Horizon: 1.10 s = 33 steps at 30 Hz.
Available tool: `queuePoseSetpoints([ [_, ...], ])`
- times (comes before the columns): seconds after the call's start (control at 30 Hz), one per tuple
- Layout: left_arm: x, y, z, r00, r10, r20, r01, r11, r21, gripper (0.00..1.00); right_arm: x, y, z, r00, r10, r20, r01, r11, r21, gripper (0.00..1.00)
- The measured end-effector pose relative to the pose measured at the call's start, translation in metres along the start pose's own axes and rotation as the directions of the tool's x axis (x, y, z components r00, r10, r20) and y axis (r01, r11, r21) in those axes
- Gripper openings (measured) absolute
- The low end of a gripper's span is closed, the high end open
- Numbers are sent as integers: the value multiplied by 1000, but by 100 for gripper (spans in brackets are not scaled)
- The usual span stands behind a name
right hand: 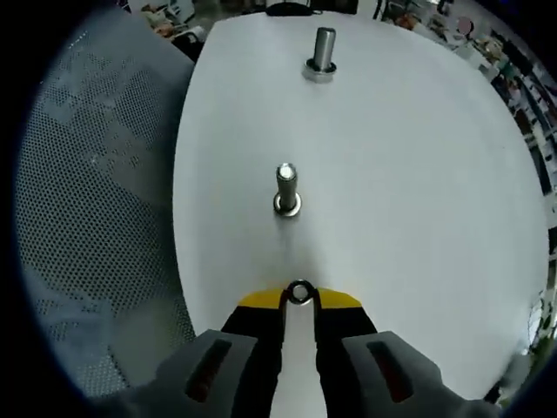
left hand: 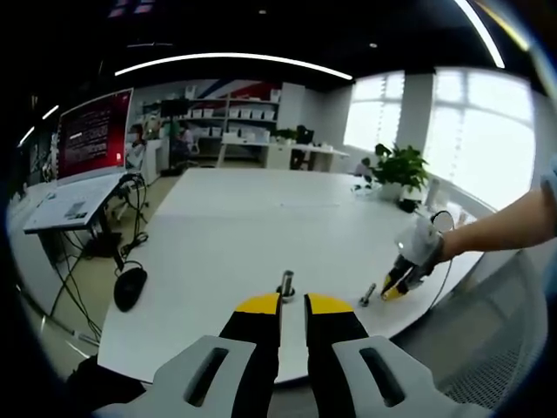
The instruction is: Place the washer onto the threaded stud by aligning its center hole with the stud, sliding it down to the base, and recovering from edge contact or off-axis alignment until the washer reaches the visible bottom stop.
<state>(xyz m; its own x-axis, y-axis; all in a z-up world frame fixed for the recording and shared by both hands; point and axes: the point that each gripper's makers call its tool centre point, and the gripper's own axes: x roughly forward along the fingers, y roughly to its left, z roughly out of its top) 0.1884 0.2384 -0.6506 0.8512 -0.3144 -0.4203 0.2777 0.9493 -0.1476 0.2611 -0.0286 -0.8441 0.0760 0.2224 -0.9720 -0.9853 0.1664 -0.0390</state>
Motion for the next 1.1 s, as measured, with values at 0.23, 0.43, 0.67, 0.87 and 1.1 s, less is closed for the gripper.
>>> queuePoseSetpoints([
  [0.23,0,0,0,1000,1,-1,-1,1000,0,7,0,0,0,999,25,-42,-26,1000,-8,15],
  [0.43,0,0,0,1000,1,-2,-1,1000,0,7,1,0,0,996,22,-88,-26,999,-40,15],
  [0.67,0,0,0,1000,0,-2,0,1000,1,7,1,0,-1,994,21,-104,-28,998,-60,15],
  [0.87,0,-1,-1,1000,-2,-5,2,1000,2,7,1,-1,-1,994,22,-104,-28,998,-52,15],
  [1.1,0,-1,-1,1000,-2,-8,2,1000,4,7,1,0,0,994,19,-105,-22,999,-26,15],
])
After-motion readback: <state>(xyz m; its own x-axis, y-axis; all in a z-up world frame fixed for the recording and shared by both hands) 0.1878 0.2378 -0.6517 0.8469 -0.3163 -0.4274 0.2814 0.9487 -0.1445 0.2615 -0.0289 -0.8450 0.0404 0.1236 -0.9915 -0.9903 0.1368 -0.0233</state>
